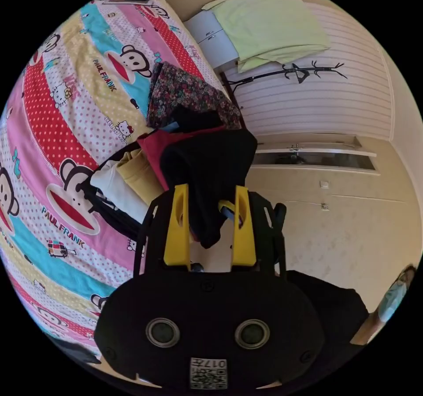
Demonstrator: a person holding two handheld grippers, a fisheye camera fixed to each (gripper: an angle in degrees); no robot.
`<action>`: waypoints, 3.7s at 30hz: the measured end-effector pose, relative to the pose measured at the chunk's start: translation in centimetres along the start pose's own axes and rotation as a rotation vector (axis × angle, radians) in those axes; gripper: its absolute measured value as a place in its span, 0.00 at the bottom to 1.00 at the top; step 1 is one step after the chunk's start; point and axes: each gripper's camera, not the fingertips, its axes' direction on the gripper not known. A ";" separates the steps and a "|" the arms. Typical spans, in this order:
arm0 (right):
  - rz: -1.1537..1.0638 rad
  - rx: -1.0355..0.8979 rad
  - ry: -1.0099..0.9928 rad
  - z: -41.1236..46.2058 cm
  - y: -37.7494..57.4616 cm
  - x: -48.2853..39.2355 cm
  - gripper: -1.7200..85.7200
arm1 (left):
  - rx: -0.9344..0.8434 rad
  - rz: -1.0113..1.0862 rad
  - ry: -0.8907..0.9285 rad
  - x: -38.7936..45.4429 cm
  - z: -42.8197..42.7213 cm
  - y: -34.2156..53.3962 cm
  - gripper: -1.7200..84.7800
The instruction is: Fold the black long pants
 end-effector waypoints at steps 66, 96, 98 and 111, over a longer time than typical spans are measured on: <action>-0.224 -0.589 0.350 30.0 12.5 -51.2 0.07 | 0.280 -0.596 0.546 -62.0 -22.8 40.4 0.11; -0.713 -0.660 -0.115 39.9 -3.9 -78.2 0.18 | 0.517 -0.357 -0.087 -33.8 -16.3 43.7 0.07; -0.738 -0.730 -0.138 42.0 -4.3 -81.2 0.22 | 0.545 -0.367 -0.092 -32.1 -15.6 43.9 0.07; -0.903 -0.693 0.174 40.5 -1.3 -80.0 0.09 | 0.612 -0.233 -0.077 -25.3 -14.4 50.1 0.10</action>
